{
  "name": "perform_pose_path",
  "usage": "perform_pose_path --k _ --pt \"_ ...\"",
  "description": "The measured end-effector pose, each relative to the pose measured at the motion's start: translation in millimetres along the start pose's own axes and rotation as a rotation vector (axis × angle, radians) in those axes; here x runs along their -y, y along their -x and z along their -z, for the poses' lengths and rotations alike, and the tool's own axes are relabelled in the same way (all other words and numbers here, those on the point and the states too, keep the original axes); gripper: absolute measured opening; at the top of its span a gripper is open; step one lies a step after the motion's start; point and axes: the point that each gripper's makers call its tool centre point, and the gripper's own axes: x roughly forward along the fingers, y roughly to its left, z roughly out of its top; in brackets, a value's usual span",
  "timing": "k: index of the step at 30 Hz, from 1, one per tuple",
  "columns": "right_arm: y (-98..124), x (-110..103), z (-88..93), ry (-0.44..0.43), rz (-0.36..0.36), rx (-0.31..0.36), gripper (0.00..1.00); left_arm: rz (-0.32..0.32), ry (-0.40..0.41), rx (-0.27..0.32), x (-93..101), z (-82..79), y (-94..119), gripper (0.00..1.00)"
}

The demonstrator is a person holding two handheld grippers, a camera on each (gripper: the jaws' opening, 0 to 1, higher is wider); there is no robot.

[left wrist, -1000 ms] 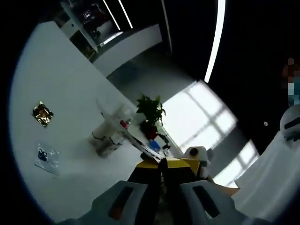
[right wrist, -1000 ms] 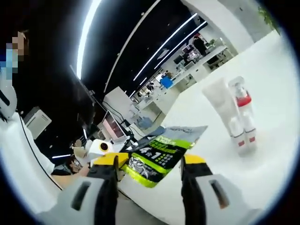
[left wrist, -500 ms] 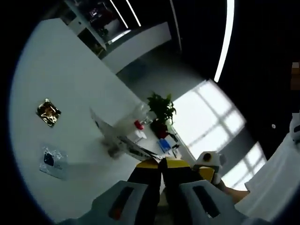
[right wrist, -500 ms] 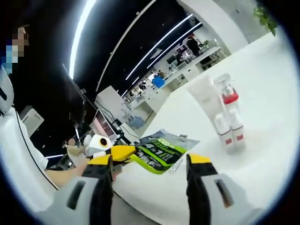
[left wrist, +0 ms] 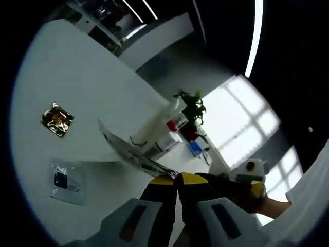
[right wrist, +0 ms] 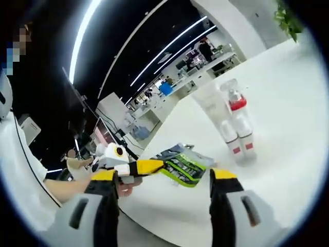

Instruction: Arrange the skincare products in the storage area until every visible bottle or jar stands upright without overlapping.

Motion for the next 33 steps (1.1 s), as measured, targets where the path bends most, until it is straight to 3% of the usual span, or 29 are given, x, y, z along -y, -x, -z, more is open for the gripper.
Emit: perform_pose_path --k 10,17,23,33 --pt "7.7 10.6 0.4 -0.004 0.042 0.009 0.76 -0.072 0.016 -0.041 -27.0 11.8 -6.9 0.00" --pt "15.6 16.3 2.1 0.029 0.083 0.012 0.80 -0.166 0.011 -0.122 -54.2 32.6 -9.4 0.00" --pt "22.1 24.2 1.5 0.048 0.121 0.024 0.85 -0.211 0.001 -0.176 -67.7 45.6 -10.3 0.00" --pt "30.3 38.3 4.7 0.081 0.188 0.017 0.97 -0.267 -0.013 -0.210 -80.1 49.3 -11.4 0.00"
